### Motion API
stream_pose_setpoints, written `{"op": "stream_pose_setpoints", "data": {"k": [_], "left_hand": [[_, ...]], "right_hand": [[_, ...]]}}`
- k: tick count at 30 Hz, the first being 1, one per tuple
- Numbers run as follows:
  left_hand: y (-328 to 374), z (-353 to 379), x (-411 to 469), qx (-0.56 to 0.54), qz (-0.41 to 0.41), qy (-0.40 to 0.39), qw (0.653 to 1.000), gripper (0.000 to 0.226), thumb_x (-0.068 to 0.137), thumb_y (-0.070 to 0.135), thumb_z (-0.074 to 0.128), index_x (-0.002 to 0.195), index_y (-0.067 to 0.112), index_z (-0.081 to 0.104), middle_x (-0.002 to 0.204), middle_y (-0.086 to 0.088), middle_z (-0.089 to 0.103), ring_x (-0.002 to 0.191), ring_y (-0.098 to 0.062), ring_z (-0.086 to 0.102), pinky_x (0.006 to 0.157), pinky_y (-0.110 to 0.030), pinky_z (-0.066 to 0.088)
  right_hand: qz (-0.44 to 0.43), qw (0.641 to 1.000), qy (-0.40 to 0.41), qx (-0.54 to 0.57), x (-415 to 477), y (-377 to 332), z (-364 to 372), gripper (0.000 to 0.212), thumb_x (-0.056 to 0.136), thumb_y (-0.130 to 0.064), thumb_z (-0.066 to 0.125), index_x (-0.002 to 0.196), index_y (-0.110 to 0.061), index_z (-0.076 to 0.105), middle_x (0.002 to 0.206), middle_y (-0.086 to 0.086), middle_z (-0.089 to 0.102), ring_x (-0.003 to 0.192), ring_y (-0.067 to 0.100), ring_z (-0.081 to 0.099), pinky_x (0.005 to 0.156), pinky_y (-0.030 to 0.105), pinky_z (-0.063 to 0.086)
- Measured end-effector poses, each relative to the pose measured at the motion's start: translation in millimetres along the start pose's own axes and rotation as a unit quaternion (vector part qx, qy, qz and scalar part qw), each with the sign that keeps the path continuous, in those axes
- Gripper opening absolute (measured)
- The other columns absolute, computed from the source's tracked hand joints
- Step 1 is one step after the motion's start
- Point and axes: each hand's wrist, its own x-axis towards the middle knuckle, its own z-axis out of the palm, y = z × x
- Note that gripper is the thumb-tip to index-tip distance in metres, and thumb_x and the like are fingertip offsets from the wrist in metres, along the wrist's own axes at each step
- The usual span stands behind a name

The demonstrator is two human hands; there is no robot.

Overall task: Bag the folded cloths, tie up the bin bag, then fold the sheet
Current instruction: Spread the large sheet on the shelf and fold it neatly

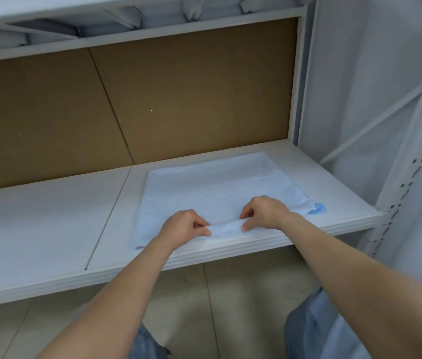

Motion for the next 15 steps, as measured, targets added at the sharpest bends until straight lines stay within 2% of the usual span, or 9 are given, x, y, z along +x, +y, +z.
{"op": "stream_pose_setpoints", "data": {"k": [4, 7, 11, 15], "left_hand": [[8, -1, -2, 0.183, 0.06, 0.006, 0.981, 0.031, 0.088, 0.04, 0.058, 0.117, 0.03, 0.064, 0.113, 0.007, 0.061, 0.106, -0.015, 0.057, 0.084, -0.029, 0.045], [16, -1, 0, 0.272, 0.095, 0.028, 0.957, 0.028, 0.09, 0.029, 0.052, 0.117, 0.021, 0.059, 0.115, 0.002, 0.057, 0.109, -0.019, 0.053, 0.079, -0.029, 0.042], [22, 5, 3, 0.269, 0.077, -0.007, 0.96, 0.027, 0.089, 0.014, 0.049, 0.116, 0.012, 0.052, 0.117, -0.006, 0.052, 0.101, -0.029, 0.057, 0.07, -0.031, 0.038], [24, 1, 8, 0.239, 0.059, -0.061, 0.967, 0.03, 0.085, 0.017, 0.052, 0.114, 0.016, 0.049, 0.114, -0.004, 0.051, 0.095, -0.026, 0.055, 0.07, -0.029, 0.039]], "right_hand": [[-0.05, 0.984, 0.048, -0.164, -7, -9, 7, 0.031, 0.091, -0.034, 0.054, 0.121, -0.026, 0.061, 0.123, -0.002, 0.057, 0.111, 0.02, 0.055, 0.083, 0.028, 0.04], [-0.061, 0.968, 0.059, -0.235, -6, -15, 11, 0.03, 0.094, -0.027, 0.047, 0.121, -0.02, 0.057, 0.123, 0.001, 0.054, 0.105, 0.027, 0.059, 0.078, 0.029, 0.039], [-0.032, 0.973, 0.052, -0.224, -2, -16, 20, 0.027, 0.092, -0.013, 0.046, 0.117, -0.013, 0.054, 0.119, 0.007, 0.052, 0.097, 0.031, 0.059, 0.075, 0.033, 0.043], [-0.022, 0.99, -0.003, -0.138, -2, -11, 14, 0.036, 0.089, -0.007, 0.045, 0.123, -0.017, 0.052, 0.124, 0.007, 0.047, 0.107, 0.029, 0.055, 0.083, 0.031, 0.044]]}}
